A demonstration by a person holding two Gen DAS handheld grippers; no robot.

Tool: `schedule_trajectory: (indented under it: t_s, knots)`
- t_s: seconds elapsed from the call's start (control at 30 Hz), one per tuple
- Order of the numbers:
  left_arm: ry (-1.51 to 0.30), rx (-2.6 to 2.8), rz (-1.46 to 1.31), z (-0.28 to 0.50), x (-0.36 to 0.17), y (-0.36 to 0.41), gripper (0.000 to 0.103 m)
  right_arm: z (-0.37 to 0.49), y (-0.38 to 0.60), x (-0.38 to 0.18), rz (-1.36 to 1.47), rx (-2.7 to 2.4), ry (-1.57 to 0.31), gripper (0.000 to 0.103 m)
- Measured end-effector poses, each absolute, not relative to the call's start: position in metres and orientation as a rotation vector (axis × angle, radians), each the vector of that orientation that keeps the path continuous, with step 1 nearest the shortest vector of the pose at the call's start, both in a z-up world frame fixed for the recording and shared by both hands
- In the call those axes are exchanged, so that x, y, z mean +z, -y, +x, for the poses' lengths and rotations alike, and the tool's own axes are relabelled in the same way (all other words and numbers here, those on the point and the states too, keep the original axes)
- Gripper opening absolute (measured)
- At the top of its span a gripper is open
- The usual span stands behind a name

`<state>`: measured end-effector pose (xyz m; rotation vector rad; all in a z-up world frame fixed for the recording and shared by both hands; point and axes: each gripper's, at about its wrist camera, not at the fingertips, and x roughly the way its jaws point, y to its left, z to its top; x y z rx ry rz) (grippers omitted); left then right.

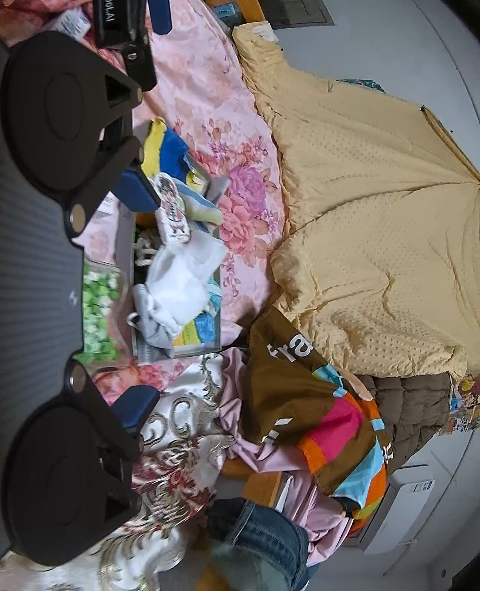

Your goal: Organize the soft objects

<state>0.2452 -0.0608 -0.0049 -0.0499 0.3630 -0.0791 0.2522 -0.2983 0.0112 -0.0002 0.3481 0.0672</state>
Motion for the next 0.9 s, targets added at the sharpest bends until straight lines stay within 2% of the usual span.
schedule_trajectory:
  t_s: [0.33, 0.9]
  knots:
    - [-0.384, -0.016, -0.069, 0.192, -0.011, 0.055, 0.102, 0.203, 0.298, 0.009, 0.045, 0.061, -0.386, 0.102]
    - [-0.464, 0.045, -0.139, 0.145, -0.026, 0.029, 0.102, 0.154, 0.289, 0.004, 0.074, 0.036, -0.439, 0.103]
